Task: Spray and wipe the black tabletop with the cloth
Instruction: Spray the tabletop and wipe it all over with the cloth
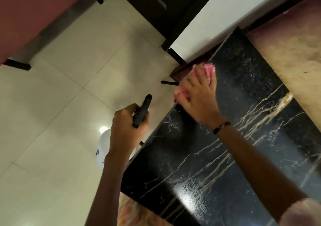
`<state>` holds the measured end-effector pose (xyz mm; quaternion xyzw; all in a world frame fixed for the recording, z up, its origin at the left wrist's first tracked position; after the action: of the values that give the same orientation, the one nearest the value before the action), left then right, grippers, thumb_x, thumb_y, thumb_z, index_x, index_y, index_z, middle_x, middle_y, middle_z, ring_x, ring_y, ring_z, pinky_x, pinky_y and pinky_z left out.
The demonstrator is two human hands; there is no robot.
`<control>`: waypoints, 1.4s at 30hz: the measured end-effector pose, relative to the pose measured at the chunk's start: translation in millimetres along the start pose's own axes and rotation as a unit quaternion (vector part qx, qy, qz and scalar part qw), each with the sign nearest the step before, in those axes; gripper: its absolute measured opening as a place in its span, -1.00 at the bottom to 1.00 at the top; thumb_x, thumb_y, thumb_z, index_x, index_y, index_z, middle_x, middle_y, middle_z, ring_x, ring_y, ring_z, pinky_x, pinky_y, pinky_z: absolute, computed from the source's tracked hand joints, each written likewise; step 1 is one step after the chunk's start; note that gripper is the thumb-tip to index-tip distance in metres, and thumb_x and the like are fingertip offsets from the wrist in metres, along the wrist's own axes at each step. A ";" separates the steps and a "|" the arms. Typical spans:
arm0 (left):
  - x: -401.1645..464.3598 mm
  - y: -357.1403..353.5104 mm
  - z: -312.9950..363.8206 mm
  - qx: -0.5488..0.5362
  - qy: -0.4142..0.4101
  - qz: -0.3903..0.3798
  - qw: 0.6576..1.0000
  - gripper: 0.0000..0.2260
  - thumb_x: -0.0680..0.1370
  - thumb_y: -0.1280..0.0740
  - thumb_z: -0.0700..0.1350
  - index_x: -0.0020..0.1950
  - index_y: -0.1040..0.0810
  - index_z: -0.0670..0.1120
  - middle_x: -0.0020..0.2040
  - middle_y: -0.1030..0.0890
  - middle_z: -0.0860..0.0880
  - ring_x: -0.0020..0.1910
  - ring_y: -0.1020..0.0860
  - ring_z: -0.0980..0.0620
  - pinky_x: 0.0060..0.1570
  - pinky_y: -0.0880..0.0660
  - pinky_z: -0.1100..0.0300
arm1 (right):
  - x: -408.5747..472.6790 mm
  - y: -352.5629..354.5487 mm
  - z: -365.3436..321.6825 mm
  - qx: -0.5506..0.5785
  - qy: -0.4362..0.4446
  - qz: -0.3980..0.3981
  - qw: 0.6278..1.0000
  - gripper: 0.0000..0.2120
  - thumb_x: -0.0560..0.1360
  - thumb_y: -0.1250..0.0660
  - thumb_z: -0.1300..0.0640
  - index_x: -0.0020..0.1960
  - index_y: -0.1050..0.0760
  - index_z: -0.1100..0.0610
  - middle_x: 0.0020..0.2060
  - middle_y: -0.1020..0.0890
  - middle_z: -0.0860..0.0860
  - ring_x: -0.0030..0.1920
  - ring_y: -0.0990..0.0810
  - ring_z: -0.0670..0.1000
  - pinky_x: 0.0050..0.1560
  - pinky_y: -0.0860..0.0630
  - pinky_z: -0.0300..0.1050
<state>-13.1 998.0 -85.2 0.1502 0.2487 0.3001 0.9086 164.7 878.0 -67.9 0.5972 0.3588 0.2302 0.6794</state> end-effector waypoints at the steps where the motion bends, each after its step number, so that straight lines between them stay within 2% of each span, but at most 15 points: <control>1: -5.3 5.4 -5.4 -0.001 0.003 0.009 1.000 -0.78 0.50 -0.38 -0.12 -0.31 -0.50 -0.17 -0.57 -0.40 -0.03 -0.57 -0.35 -0.09 -0.50 -0.30 0.28 | -19.8 -5.0 -26.3 0.017 0.012 -0.017 1.000 -0.50 0.53 0.00 -0.22 0.16 -0.54 0.06 0.21 -0.55 0.04 0.42 -0.29 0.17 0.43 0.11 0.39; 5: -32.4 32.1 -25.0 -0.007 0.016 0.040 0.999 -0.62 0.51 -0.38 -0.12 -0.44 -0.32 0.10 -0.61 -0.37 0.03 -0.55 -0.36 0.06 -0.53 -0.21 0.34 | -93.6 -21.5 -122.3 0.083 0.075 -0.074 0.991 -0.55 0.53 0.00 -0.21 0.10 -0.54 0.00 0.15 -0.58 -0.03 0.39 -0.32 0.13 0.43 0.08 0.37; 10: -59.4 49.5 -48.3 0.015 0.039 0.051 0.998 -0.64 0.51 -0.38 -0.11 -0.40 -0.34 0.15 -0.53 -0.45 0.18 -0.53 -0.34 0.06 -0.51 -0.16 0.29 | -119.5 -28.6 -155.4 0.076 0.194 -0.105 0.972 -0.56 0.52 -0.04 -0.26 0.18 -0.50 -0.05 0.20 -0.55 -0.07 0.42 -0.26 0.09 0.45 0.15 0.32; 12: -68.3 54.8 -55.6 0.013 0.047 0.065 0.997 -0.61 0.51 -0.38 -0.09 -0.44 -0.30 0.12 -0.56 -0.40 0.07 -0.51 -0.30 0.02 -0.50 -0.16 0.26 | -98.3 -25.0 -132.3 0.046 0.200 -0.085 0.975 -0.53 0.52 0.00 -0.27 0.16 -0.52 -0.04 0.20 -0.55 -0.04 0.40 -0.31 0.11 0.45 0.16 0.29; 16: -89.3 58.5 -69.7 -0.005 0.083 0.066 0.994 -0.68 0.53 -0.36 0.00 -0.39 -0.38 -0.02 -0.55 -0.28 -0.08 -0.53 -0.22 -0.05 -0.50 -0.24 0.02 | -52.4 -17.5 -70.2 -0.011 0.088 -0.052 0.995 -0.55 0.52 -0.03 -0.22 0.08 -0.54 0.03 0.16 -0.57 0.03 0.39 -0.33 0.16 0.41 0.13 0.35; 19: -105.0 61.6 -67.9 -0.009 0.083 0.076 0.994 -0.65 0.53 -0.36 -0.04 -0.42 -0.34 0.03 -0.55 -0.26 -0.04 -0.54 -0.19 -0.01 -0.49 -0.22 0.11 | -65.0 -20.2 -88.0 -0.009 0.086 -0.070 0.994 -0.50 0.52 0.03 -0.23 0.08 -0.54 0.05 0.16 -0.56 0.05 0.38 -0.33 0.18 0.41 0.13 0.37; 22: -123.9 67.6 -77.6 -0.028 0.114 0.094 0.989 -0.70 0.53 -0.35 0.00 -0.38 -0.39 0.04 -0.51 -0.26 -0.10 -0.50 -0.19 -0.01 -0.44 -0.21 0.17 | -109.6 -24.5 -150.3 0.018 0.135 -0.077 0.988 -0.53 0.53 0.00 -0.25 0.06 -0.54 0.02 0.14 -0.59 0.02 0.36 -0.37 0.16 0.42 0.17 0.34; 24: -138.1 75.3 -86.3 -0.039 0.132 0.120 0.983 -0.74 0.53 -0.33 0.06 -0.29 -0.50 -0.06 -0.44 -0.36 -0.27 -0.48 -0.24 -0.09 -0.40 -0.26 0.12 | -142.8 -30.0 -193.5 0.053 0.170 -0.082 0.981 -0.61 0.52 -0.12 -0.23 0.05 -0.56 0.01 0.11 -0.60 -0.01 0.33 -0.40 0.16 0.43 0.19 0.32; 27: -159.4 86.7 -92.1 -0.034 0.142 0.171 0.974 -0.72 0.54 -0.33 0.04 -0.17 -0.56 -0.17 -0.34 -0.51 -0.32 -0.42 -0.35 -0.29 -0.38 -0.38 -0.02 | -174.0 -35.6 -232.6 0.077 0.222 -0.085 0.968 -0.66 0.53 -0.14 -0.19 0.00 -0.56 0.02 0.01 -0.60 -0.04 0.29 -0.42 0.13 0.45 0.17 0.35; 29: -170.5 88.2 -93.4 -0.031 0.136 0.180 0.974 -0.72 0.53 -0.34 0.02 -0.15 -0.57 -0.21 -0.32 -0.52 -0.34 -0.36 -0.40 -0.36 -0.35 -0.41 -0.08 | -177.2 -36.7 -235.6 0.062 0.271 -0.082 0.957 -0.64 0.54 -0.10 -0.17 0.01 -0.55 0.03 0.01 -0.60 -0.04 0.27 -0.43 0.11 0.45 0.08 0.34; 31: -181.4 86.0 -94.5 -0.029 0.128 0.178 0.975 -0.67 0.52 -0.34 0.03 -0.16 -0.56 -0.26 -0.33 -0.50 -0.38 -0.42 -0.34 -0.31 -0.39 -0.35 -0.04 | -170.4 -36.7 -226.6 0.040 0.313 -0.073 0.946 -0.57 0.54 -0.03 -0.21 0.10 -0.54 0.01 0.06 -0.60 -0.03 0.25 -0.45 0.09 0.43 0.07 0.32; 33: -192.4 82.3 -95.6 -0.033 0.128 0.178 0.975 -0.65 0.52 -0.33 0.02 -0.19 -0.54 -0.28 -0.36 -0.46 -0.39 -0.47 -0.29 -0.18 -0.39 -0.27 0.07 | -153.9 -35.0 -208.3 0.023 0.300 -0.059 0.952 -0.47 0.52 0.07 -0.27 0.16 -0.52 -0.01 0.10 -0.59 -0.04 0.25 -0.45 0.07 0.42 0.09 0.30; 35: -206.8 76.3 -92.1 -0.036 0.123 0.186 0.974 -0.68 0.53 -0.33 -0.01 -0.22 -0.53 -0.28 -0.36 -0.47 -0.39 -0.47 -0.30 -0.19 -0.38 -0.27 0.10 | -140.4 -31.1 -190.3 0.015 0.252 -0.035 0.967 -0.42 0.50 0.13 -0.28 0.13 -0.53 -0.01 0.10 -0.59 -0.03 0.24 -0.45 0.08 0.41 0.09 0.34; 38: -228.7 65.0 -89.7 -0.058 0.121 0.212 0.968 -0.78 0.53 -0.32 -0.03 -0.26 -0.52 -0.12 -0.31 -0.52 -0.39 -0.42 -0.39 -0.37 -0.41 -0.37 -0.04 | -149.6 -31.0 -191.1 0.021 0.268 -0.005 0.963 -0.52 0.51 0.00 -0.24 0.12 -0.55 0.00 0.07 -0.61 -0.02 0.21 -0.48 0.11 0.36 -0.06 0.44; 42: -263.5 45.6 -104.5 -0.111 0.146 0.261 0.948 -0.64 0.49 -0.31 0.02 -0.17 -0.52 -0.32 -0.26 -0.51 -0.41 -0.39 -0.41 -0.36 -0.38 -0.44 -0.09 | -188.3 -36.8 -220.1 0.029 0.396 0.050 0.916 -0.56 0.50 -0.13 -0.21 0.21 -0.54 0.00 0.16 -0.60 -0.01 0.23 -0.49 0.14 0.32 -0.12 0.42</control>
<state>-274.6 882.9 -57.5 0.0625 0.2953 0.5714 0.7631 -127.3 874.1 -70.2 0.4938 0.5751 0.4709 0.4513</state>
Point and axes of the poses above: each hand's wrist, its own x-axis towards the middle knuckle, its own y-axis out of the back of the hand, z = x × y, the point moved 8 cm from there along x, towards the middle knuckle
